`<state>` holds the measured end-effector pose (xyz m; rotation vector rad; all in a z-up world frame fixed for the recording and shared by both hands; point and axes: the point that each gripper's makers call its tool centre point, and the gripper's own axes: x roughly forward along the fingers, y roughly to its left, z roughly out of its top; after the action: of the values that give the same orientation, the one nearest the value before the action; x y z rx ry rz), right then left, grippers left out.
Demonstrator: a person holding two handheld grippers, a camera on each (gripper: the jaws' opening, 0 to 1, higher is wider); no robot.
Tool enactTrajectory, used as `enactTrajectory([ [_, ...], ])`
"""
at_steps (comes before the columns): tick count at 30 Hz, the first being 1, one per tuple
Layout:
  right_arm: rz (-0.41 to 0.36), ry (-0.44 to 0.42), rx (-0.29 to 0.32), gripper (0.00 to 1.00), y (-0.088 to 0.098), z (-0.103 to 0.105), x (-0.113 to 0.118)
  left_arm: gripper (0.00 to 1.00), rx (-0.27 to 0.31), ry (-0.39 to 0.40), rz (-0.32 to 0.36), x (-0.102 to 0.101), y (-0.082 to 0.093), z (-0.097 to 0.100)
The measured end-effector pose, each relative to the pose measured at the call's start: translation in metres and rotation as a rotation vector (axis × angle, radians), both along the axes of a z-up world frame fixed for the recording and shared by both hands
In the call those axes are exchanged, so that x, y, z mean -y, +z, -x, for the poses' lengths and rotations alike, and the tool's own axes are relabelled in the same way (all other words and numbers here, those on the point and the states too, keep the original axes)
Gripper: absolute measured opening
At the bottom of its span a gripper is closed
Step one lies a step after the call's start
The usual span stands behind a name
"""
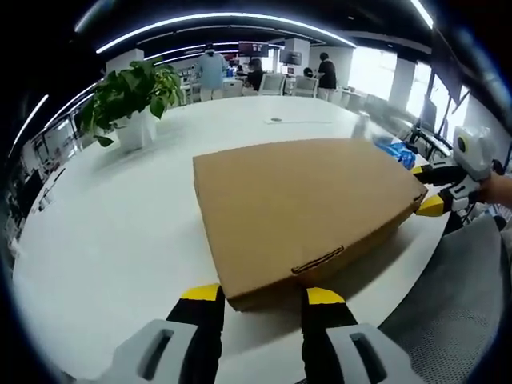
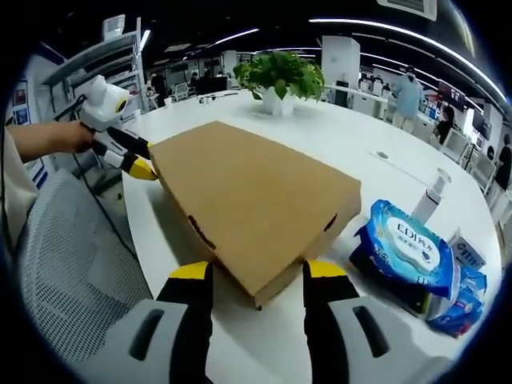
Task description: Operate the shoe box by opening the lid, removing the specified soft item, and placing it in the target area until the item is outside and the box remains undamaged.
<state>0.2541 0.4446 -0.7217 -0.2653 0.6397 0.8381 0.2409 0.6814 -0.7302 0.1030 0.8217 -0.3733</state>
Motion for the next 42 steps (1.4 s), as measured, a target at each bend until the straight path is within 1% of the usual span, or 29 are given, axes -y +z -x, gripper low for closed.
enactTrajectory([
  [12, 0.009, 0.008, 0.005, 0.42, -0.001, -0.016, -0.002, 0.38, 0.001, 0.011, 0.0, -0.002, -0.001, -0.011],
  [17, 0.014, 0.01, 0.008, 0.42, -0.002, -0.024, -0.003, 0.38, -0.001, 0.014, 0.002, -0.002, -0.001, -0.02],
  [42, 0.014, 0.0, 0.016, 0.43, -0.002, -0.08, 0.0, 0.38, -0.007, 0.012, 0.008, 0.0, -0.001, -0.074],
])
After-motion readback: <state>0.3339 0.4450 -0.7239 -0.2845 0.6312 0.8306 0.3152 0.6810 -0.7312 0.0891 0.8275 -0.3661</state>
